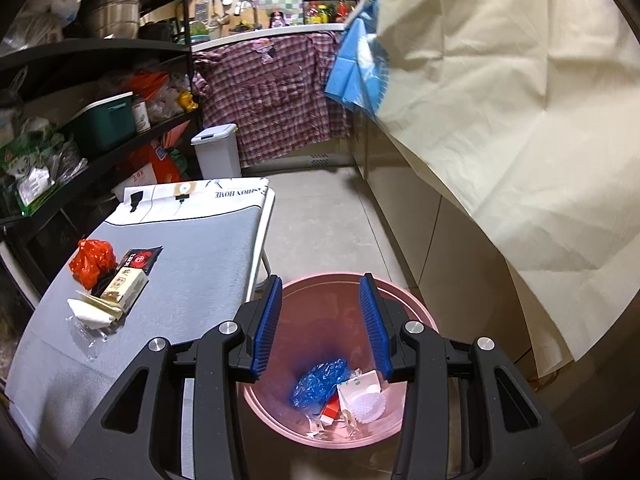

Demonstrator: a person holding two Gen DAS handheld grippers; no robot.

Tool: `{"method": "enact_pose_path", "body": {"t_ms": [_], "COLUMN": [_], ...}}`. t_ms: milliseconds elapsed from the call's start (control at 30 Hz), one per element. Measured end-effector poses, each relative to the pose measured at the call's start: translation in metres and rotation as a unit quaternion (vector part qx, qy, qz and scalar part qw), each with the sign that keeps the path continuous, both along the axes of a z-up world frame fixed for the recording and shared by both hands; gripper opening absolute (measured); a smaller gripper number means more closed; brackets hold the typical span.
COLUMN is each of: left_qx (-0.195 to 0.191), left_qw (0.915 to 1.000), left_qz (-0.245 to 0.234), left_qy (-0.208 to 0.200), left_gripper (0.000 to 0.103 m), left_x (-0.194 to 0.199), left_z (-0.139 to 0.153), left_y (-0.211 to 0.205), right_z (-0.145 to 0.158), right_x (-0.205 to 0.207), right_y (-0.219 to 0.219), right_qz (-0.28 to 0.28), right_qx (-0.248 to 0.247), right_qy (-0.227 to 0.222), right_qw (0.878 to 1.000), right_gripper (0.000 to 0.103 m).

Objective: Collect trash
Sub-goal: 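Reach the left gripper to the red plastic bag while the right gripper approaches the yellow tissue pack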

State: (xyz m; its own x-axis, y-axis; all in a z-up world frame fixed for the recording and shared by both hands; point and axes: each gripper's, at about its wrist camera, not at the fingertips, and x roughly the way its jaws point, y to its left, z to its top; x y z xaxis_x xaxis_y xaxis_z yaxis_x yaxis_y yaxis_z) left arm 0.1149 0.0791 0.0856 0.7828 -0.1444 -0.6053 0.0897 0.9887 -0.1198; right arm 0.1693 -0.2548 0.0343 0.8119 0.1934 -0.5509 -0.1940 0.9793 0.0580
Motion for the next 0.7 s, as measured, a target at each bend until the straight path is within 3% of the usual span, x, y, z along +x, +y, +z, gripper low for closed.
{"method": "enact_pose_path", "body": {"t_ms": [300, 433, 700], "left_qx": [-0.031, -0.058, -0.057], "left_qw": [0.9977, 0.9947, 0.9926], "left_qz": [0.061, 0.084, 0.105], "left_qy": [-0.002, 0.015, 0.021], "left_gripper": [0.016, 0.016, 0.016], "left_x": [0.000, 0.005, 0.017], "left_z": [-0.013, -0.030, -0.043], "left_y": [0.067, 0.088, 0.106], "right_z": [0.017, 0.012, -0.010], "right_x": [-0.013, -0.014, -0.005], "right_y": [0.038, 0.070, 0.149], "right_qz": [0.006, 0.022, 0.062], "right_qx": [0.016, 0.035, 0.058], "right_qy": [-0.025, -0.016, 0.007], "right_qw": [1.000, 0.999, 0.996], "right_gripper": [0.043, 0.043, 0.043]}}
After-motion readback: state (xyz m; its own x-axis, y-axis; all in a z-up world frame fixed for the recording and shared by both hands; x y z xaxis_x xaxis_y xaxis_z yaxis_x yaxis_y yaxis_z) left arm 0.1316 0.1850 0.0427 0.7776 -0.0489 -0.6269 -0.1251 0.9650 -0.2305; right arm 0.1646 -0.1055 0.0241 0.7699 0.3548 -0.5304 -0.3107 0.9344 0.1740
